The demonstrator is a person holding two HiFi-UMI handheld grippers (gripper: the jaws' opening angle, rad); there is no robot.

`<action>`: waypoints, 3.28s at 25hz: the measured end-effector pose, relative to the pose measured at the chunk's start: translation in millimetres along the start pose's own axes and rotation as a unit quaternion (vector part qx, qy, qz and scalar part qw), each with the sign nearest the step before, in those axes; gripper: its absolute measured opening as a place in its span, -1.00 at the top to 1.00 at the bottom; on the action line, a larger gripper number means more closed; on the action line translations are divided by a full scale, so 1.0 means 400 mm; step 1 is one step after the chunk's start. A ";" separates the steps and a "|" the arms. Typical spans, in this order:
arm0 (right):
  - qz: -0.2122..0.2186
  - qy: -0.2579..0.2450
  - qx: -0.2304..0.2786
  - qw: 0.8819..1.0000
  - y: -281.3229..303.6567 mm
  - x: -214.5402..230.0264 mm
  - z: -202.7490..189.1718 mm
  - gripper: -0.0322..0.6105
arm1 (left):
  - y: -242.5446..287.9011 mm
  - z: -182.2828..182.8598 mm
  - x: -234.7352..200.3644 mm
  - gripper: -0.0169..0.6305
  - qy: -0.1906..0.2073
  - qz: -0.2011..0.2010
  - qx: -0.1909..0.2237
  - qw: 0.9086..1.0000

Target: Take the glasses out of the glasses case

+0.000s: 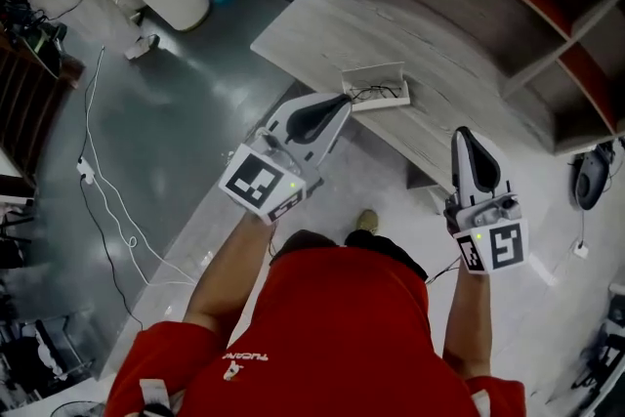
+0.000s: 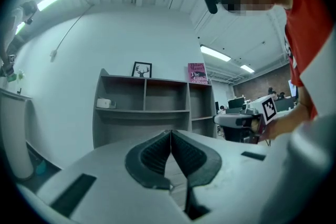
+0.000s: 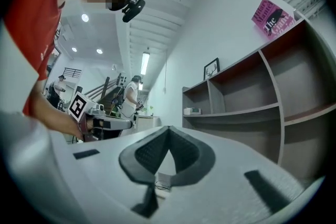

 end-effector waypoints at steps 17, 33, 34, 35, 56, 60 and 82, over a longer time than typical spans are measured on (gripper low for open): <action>-0.052 0.010 -0.031 0.998 0.128 0.130 -0.048 0.89 | 0.285 -0.281 -0.091 0.91 0.026 -0.156 -0.190 0.969; -0.119 0.027 -0.054 0.991 0.111 0.149 -0.103 0.89 | 0.384 -0.543 -0.109 0.57 0.108 -0.245 -0.376 0.887; -0.122 0.029 -0.055 0.991 0.107 0.150 -0.107 0.89 | 0.388 -0.556 -0.108 0.57 0.112 -0.249 -0.385 0.882; -0.126 0.030 -0.057 0.990 0.103 0.152 -0.110 0.89 | 0.392 -0.568 -0.107 0.57 0.115 -0.253 -0.393 0.876; -0.166 0.051 -0.072 0.982 0.049 0.192 -0.152 0.89 | 0.440 -0.690 -0.083 0.57 0.179 -0.306 -0.493 0.795; -0.166 0.054 -0.073 0.982 0.051 0.194 -0.156 0.89 | 0.440 -0.693 -0.071 0.67 0.206 -0.311 -0.494 0.786; -0.171 0.053 -0.078 0.981 0.035 0.203 -0.160 0.89 | 0.426 -0.670 -0.092 0.88 0.168 -0.268 -0.455 0.832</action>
Point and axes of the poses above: the fingertips, and each gripper's own axes: y forward along the fingers, x to its right, z out of its top, the point moved 5 cm from there along -y, backward along the fingers, and after that the axes turned 6 degrees about y, right-handed, at the moved point
